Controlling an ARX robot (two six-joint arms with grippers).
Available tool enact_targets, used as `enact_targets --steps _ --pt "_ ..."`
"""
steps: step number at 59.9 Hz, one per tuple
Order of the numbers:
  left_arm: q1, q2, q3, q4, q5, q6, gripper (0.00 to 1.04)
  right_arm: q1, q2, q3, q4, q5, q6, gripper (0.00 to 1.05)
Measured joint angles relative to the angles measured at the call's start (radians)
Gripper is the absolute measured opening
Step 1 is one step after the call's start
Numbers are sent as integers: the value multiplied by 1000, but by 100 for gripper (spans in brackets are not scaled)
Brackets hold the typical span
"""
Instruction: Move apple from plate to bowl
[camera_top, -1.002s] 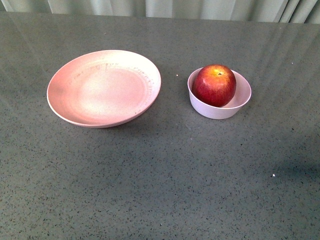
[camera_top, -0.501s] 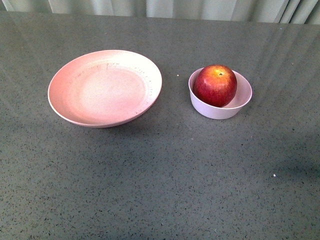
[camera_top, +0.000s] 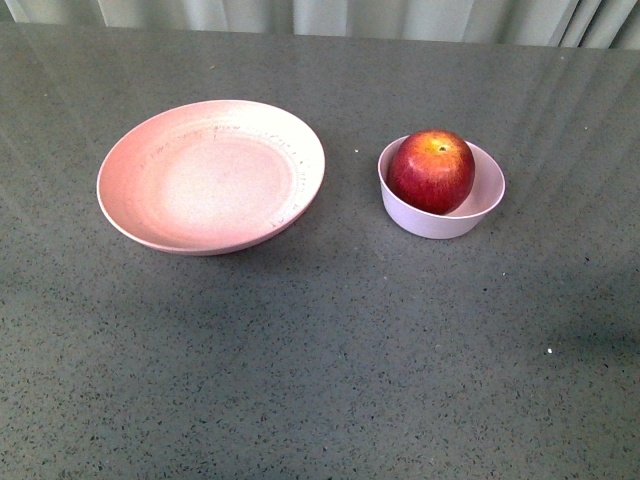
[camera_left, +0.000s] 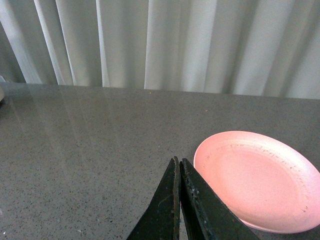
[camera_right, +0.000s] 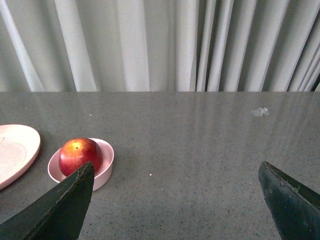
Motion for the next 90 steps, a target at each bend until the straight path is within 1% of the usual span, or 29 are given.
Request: enact_targets --steps 13,41,69,73,75,77,90 --pt "0 -153 -1 -136 0 0 2 0 0 0 0 0 0 96" --pt "0 -387 -1 -362 0 0 2 0 0 0 0 0 0 96" --pt "0 -506 -1 -481 0 0 2 0 0 0 0 0 0 96" --pt "0 -557 -1 -549 0 0 2 0 0 0 0 0 0 96" --pt "0 -621 -1 -631 0 0 2 0 0 0 0 0 0 96" --pt "0 -648 -1 -651 0 0 2 0 0 0 0 0 0 96" --pt "1 -671 -1 -662 0 0 2 0 0 0 0 0 0 96"
